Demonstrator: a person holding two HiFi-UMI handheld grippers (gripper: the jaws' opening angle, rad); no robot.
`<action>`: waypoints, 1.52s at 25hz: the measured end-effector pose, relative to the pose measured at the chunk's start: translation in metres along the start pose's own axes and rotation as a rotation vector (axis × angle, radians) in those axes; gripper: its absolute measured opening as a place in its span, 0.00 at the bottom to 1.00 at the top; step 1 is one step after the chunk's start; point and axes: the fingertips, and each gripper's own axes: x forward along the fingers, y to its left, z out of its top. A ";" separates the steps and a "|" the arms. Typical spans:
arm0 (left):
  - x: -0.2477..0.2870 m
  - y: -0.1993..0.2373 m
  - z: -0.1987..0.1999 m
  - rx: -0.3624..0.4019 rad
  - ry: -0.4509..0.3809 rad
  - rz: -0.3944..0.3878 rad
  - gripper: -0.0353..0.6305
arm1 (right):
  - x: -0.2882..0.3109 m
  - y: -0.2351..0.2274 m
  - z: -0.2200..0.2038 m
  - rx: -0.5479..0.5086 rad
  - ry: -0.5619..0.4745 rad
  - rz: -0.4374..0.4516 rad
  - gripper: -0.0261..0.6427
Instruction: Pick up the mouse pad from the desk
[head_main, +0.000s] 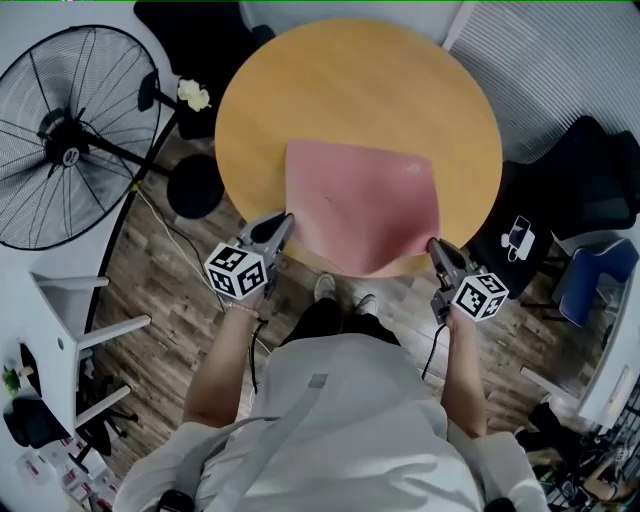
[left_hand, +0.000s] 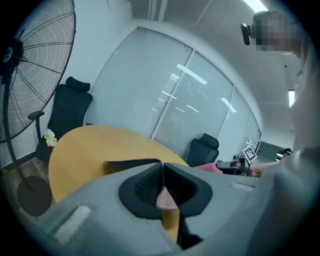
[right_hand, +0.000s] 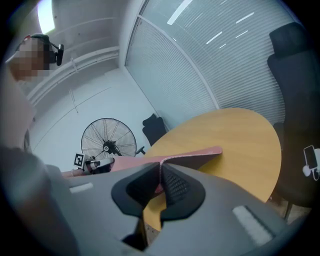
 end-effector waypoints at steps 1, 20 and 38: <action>0.000 -0.002 0.004 0.002 -0.008 -0.004 0.08 | 0.000 0.003 0.004 -0.005 -0.009 0.003 0.06; -0.004 -0.036 0.088 0.063 -0.165 -0.046 0.08 | 0.000 0.067 0.089 -0.147 -0.164 0.070 0.06; -0.021 -0.078 0.163 0.120 -0.287 -0.085 0.08 | -0.017 0.136 0.153 -0.278 -0.285 0.112 0.06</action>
